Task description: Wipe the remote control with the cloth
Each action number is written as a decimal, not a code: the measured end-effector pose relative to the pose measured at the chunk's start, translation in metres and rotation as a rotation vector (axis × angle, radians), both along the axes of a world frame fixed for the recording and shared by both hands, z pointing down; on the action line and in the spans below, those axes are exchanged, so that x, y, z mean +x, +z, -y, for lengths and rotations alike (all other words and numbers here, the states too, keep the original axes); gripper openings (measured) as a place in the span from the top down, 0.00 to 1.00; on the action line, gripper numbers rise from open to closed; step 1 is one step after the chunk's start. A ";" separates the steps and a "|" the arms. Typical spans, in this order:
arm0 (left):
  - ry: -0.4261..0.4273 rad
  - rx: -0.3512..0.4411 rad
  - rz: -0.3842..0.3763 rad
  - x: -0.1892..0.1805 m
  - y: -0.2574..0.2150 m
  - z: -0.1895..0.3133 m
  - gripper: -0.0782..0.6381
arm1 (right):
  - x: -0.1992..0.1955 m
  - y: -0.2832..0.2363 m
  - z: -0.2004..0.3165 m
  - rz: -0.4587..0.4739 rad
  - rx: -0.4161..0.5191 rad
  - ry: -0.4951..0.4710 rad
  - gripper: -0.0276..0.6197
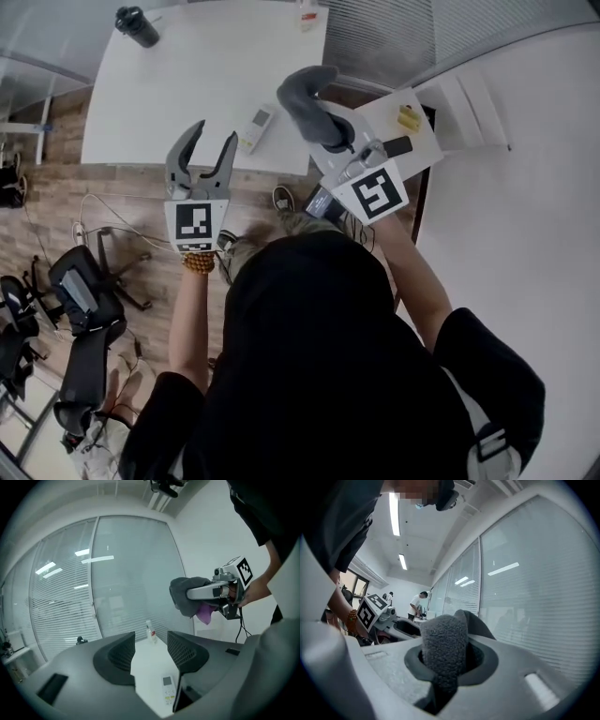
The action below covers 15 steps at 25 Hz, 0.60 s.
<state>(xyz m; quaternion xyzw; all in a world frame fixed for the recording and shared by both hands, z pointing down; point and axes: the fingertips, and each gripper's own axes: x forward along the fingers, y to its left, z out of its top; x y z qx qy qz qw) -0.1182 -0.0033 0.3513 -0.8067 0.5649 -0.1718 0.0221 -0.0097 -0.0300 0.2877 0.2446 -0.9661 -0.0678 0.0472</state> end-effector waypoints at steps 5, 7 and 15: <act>-0.057 0.103 -0.067 0.014 -0.067 -0.013 0.58 | 0.005 -0.055 -0.016 0.057 0.101 0.029 0.87; -0.061 0.128 -0.066 0.016 -0.085 -0.017 0.58 | 0.005 -0.073 -0.021 0.073 0.131 0.032 0.87; -0.053 0.341 -0.034 0.025 -0.167 -0.033 0.63 | 0.018 -0.153 -0.044 0.180 0.254 0.042 0.87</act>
